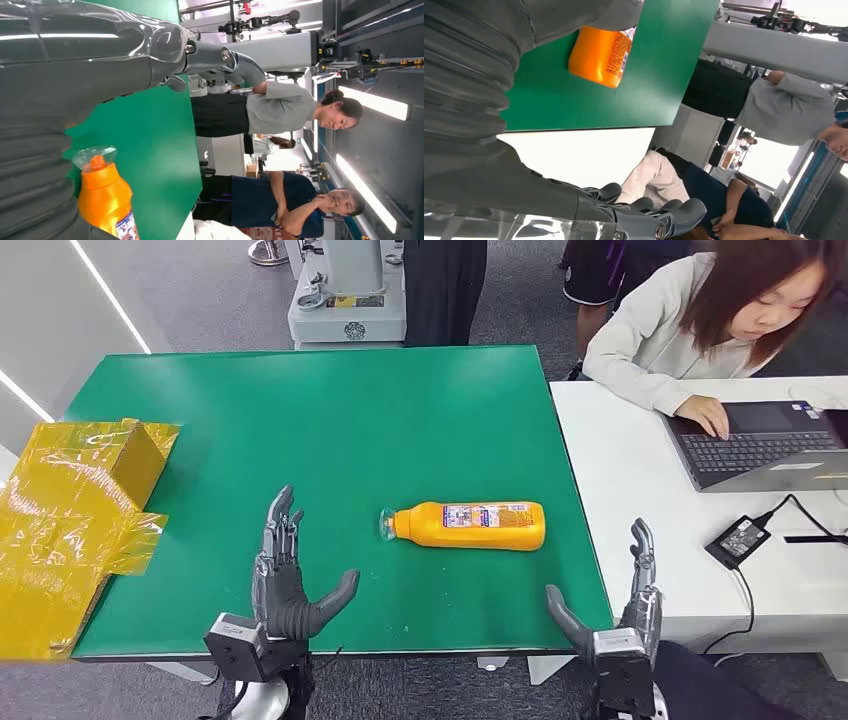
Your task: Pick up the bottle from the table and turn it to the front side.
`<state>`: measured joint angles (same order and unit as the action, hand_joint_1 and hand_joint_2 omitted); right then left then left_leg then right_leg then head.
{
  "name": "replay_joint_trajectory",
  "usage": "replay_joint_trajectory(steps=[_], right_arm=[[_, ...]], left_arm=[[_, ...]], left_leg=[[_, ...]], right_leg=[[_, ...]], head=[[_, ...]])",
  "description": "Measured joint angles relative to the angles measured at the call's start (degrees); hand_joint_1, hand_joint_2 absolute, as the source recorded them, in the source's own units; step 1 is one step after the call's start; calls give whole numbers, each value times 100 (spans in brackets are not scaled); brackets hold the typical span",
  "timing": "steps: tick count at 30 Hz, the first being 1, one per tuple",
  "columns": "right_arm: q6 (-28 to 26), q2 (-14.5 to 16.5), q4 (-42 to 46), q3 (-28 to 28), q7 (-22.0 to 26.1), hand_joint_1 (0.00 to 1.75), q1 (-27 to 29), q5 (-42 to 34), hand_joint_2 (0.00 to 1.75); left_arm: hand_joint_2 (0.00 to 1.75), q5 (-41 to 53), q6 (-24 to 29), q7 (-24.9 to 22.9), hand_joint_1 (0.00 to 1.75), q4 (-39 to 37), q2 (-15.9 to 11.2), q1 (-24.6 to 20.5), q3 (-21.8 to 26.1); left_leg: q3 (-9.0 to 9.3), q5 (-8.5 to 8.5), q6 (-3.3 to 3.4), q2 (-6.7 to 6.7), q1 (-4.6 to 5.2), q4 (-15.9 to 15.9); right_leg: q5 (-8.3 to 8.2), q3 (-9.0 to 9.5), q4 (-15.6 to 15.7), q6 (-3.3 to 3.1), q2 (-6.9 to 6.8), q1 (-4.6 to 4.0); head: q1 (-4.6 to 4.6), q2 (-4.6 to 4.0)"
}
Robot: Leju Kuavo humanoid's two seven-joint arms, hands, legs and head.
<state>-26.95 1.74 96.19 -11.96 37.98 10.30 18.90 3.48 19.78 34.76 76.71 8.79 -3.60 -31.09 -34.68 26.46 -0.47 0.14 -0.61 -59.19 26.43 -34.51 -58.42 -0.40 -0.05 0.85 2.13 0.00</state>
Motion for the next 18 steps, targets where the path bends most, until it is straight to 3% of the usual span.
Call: replay_joint_trajectory(steps=[18], right_arm=[[778, -185, -1599, 145, -204, 0, -1471, 394, 175]], left_arm=[[175, -283, -113, 416, 0, -374, 59, -130, -8]], left_leg=[[0, -1, 0, 0, 0, -2]], right_leg=[[-2, 1, -1, -1, 1, 0]], head=[[1, 0]])
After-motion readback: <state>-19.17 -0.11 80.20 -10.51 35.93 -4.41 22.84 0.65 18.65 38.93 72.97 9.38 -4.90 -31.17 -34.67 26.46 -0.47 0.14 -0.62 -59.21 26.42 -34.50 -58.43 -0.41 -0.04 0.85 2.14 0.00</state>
